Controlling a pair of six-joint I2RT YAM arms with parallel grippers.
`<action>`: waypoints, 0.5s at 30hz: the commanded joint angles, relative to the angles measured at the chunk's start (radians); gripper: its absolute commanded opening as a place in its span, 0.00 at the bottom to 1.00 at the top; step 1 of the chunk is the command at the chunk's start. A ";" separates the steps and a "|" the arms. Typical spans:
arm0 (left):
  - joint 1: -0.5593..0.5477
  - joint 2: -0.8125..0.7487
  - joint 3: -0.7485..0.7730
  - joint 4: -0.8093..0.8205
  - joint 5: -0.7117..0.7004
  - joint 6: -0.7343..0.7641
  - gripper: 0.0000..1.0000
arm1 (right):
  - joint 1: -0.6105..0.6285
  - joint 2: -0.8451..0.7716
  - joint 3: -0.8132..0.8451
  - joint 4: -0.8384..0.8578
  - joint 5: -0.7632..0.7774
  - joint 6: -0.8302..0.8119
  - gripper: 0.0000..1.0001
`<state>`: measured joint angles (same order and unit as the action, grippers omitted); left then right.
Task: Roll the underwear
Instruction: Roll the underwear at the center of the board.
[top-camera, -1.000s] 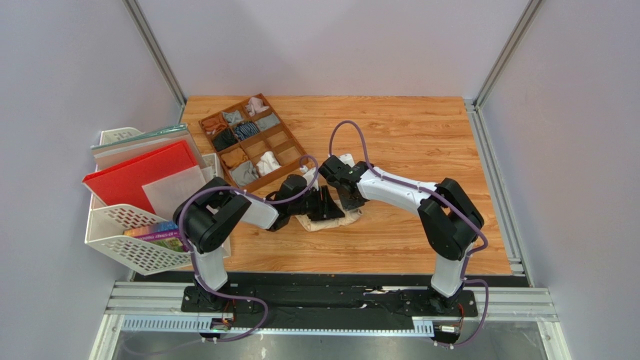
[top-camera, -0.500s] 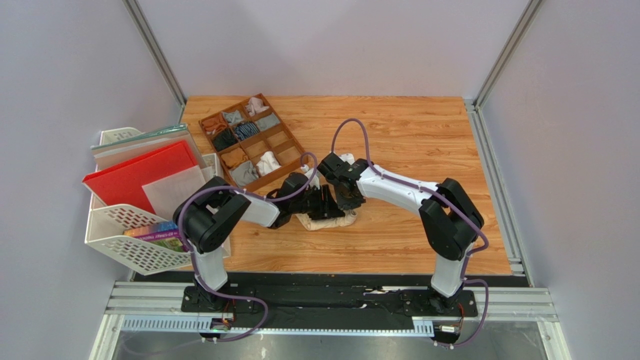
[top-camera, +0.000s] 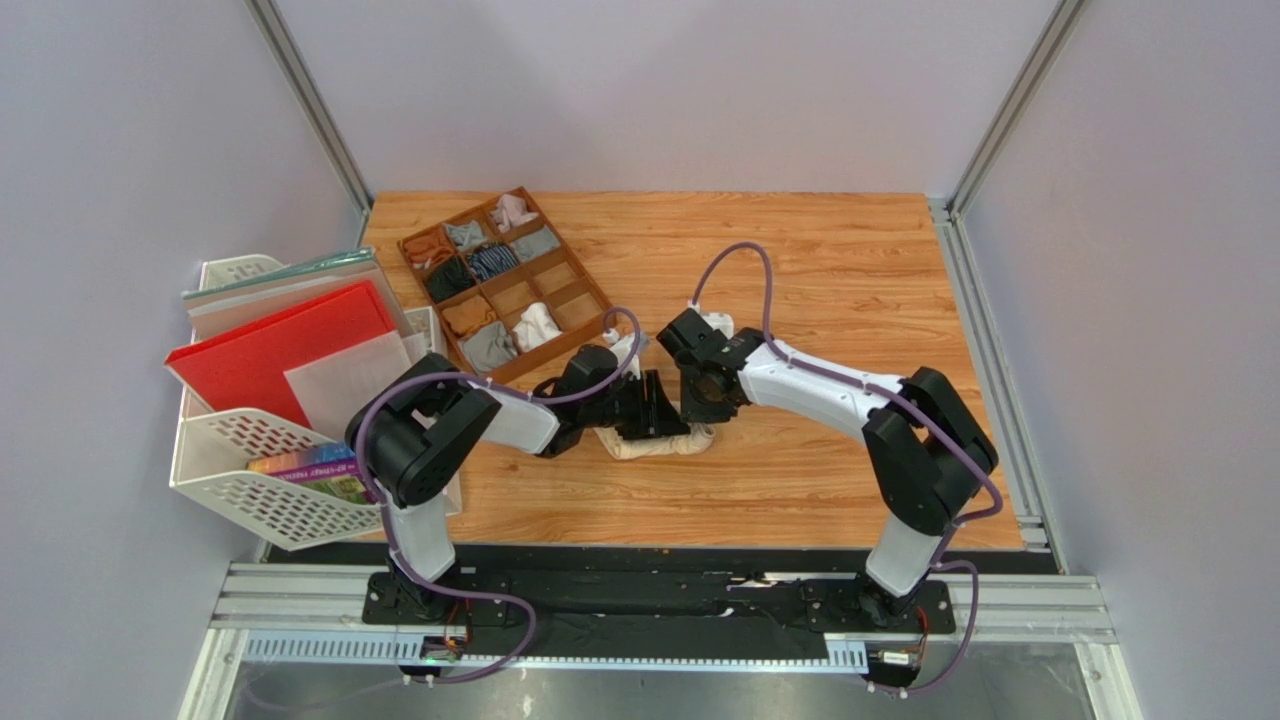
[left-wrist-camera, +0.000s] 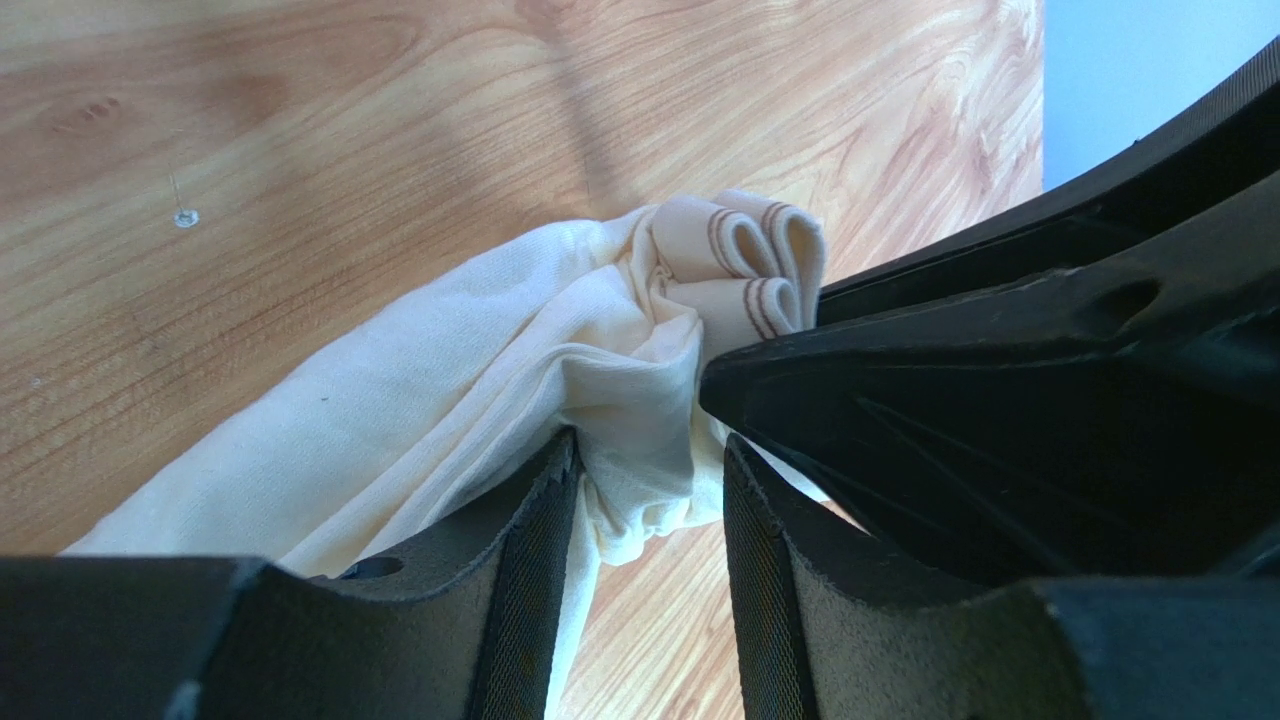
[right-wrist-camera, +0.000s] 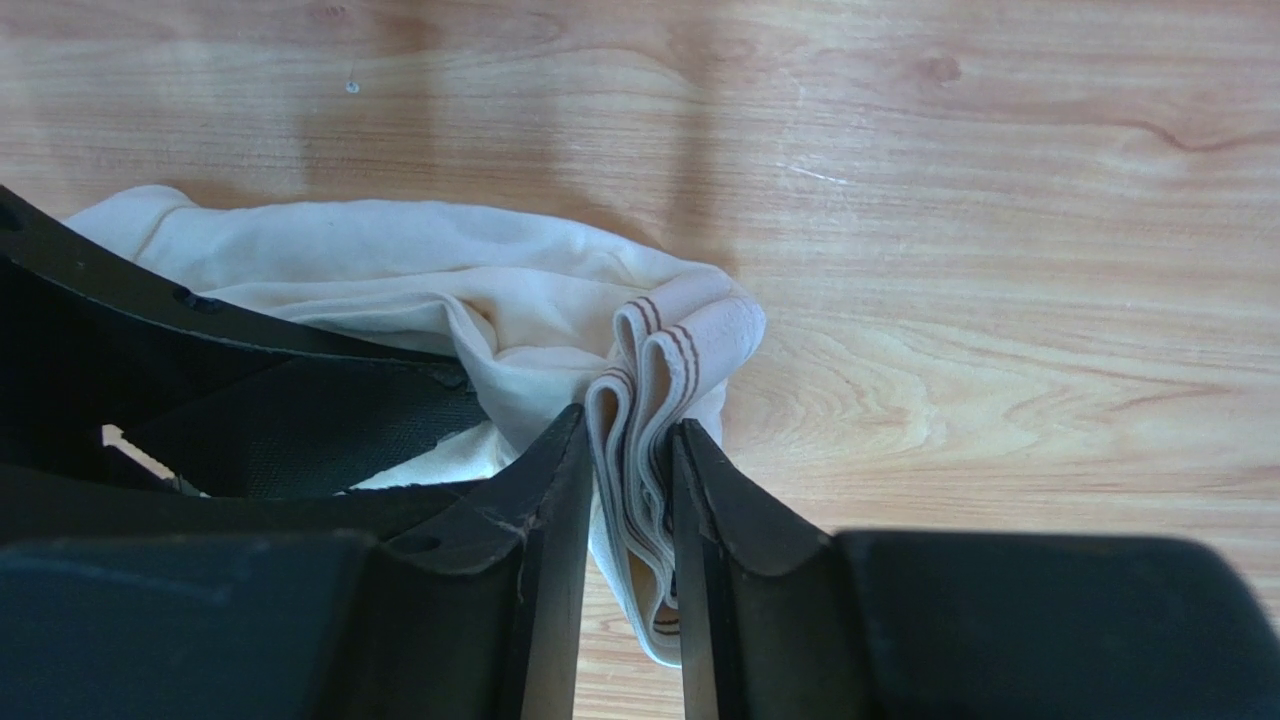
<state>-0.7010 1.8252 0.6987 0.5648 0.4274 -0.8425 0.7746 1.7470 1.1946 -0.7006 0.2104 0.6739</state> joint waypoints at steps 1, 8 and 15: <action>-0.005 0.005 -0.031 -0.118 -0.070 0.068 0.48 | -0.020 -0.078 -0.056 0.110 -0.075 0.084 0.28; -0.005 0.009 -0.031 -0.144 -0.079 0.079 0.48 | -0.023 -0.132 -0.112 0.180 -0.089 0.119 0.32; -0.005 0.009 -0.034 -0.148 -0.079 0.079 0.48 | -0.021 -0.156 -0.144 0.231 -0.106 0.154 0.37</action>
<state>-0.7048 1.8191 0.6987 0.5529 0.4164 -0.8200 0.7490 1.6413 1.0725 -0.5552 0.1436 0.7742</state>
